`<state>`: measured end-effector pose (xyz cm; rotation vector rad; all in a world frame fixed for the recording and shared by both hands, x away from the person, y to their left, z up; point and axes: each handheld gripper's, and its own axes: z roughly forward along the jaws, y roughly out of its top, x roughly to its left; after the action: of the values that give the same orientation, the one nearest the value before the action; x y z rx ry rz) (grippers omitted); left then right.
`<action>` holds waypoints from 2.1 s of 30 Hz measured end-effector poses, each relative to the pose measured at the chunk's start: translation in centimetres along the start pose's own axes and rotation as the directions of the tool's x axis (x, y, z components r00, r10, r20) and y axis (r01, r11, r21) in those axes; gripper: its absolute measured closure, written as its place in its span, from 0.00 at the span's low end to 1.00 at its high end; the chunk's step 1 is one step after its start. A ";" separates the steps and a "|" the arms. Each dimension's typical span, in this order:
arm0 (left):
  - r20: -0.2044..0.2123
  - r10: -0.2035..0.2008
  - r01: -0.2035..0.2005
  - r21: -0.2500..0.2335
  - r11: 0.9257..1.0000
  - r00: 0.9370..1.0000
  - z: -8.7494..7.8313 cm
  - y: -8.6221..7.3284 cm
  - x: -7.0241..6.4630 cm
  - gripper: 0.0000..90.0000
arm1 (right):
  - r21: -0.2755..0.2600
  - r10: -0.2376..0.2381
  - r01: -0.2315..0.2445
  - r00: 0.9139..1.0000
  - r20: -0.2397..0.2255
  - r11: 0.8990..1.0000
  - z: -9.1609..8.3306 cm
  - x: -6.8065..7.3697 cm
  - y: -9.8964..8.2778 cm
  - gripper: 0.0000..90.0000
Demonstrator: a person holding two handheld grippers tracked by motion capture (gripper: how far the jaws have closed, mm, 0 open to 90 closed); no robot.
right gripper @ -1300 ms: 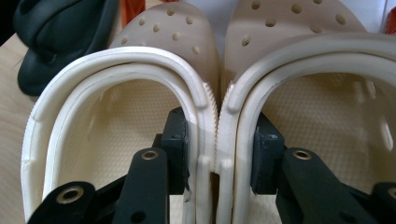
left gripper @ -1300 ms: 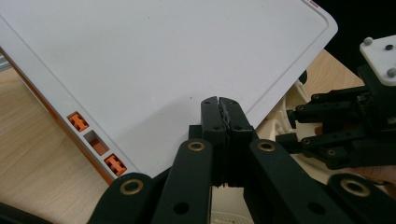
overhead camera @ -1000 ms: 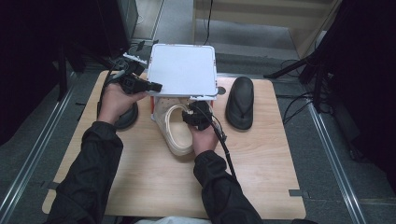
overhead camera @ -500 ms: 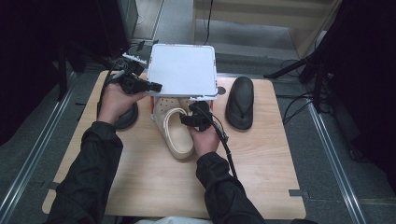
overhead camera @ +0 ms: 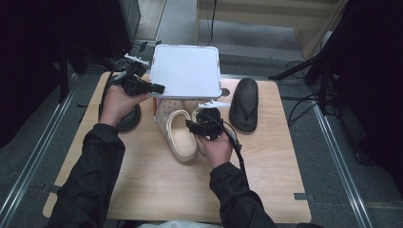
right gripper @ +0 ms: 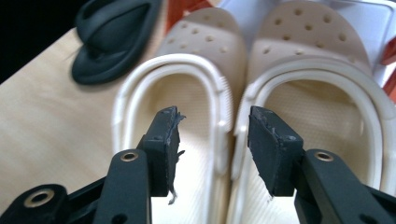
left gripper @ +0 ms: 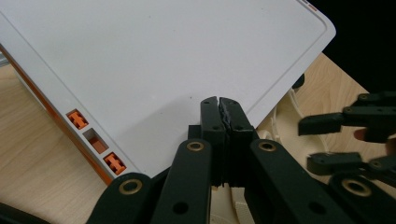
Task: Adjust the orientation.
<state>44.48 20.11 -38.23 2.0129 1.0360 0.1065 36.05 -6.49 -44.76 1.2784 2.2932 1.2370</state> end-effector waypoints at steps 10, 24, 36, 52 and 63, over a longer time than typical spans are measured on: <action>0.007 -0.008 0.008 -0.003 1.000 1.000 0.0 -0.1 0.1 1.00 | 0.008 -0.049 0.050 0.997 -0.063 0.999 -2.8 1.0 -3.0 0.63; 0.007 -0.009 0.009 -0.005 1.000 1.000 0.0 -0.1 0.1 1.00 | 0.029 0.002 0.002 0.991 -0.134 1.000 -2.9 1.3 -8.2 0.67; 0.004 -0.008 0.008 -0.007 1.000 1.000 0.0 -0.1 0.0 1.00 | 0.070 0.015 -0.006 0.992 -0.128 0.998 -1.9 1.7 -11.5 0.79; 0.004 -0.016 0.016 -0.005 1.000 1.000 0.0 -0.1 0.0 1.00 | 0.125 0.048 -0.028 0.986 -0.158 0.992 0.1 2.3 -10.5 1.00; 0.003 -0.025 0.025 -0.004 1.000 1.000 0.0 -0.1 0.0 1.00 | 0.119 0.005 0.014 0.986 -0.165 0.993 1.0 2.9 -8.2 1.00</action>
<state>44.49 20.15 -38.29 1.9953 1.0583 0.0920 30.14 -5.77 -51.12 1.2509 2.5197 1.2646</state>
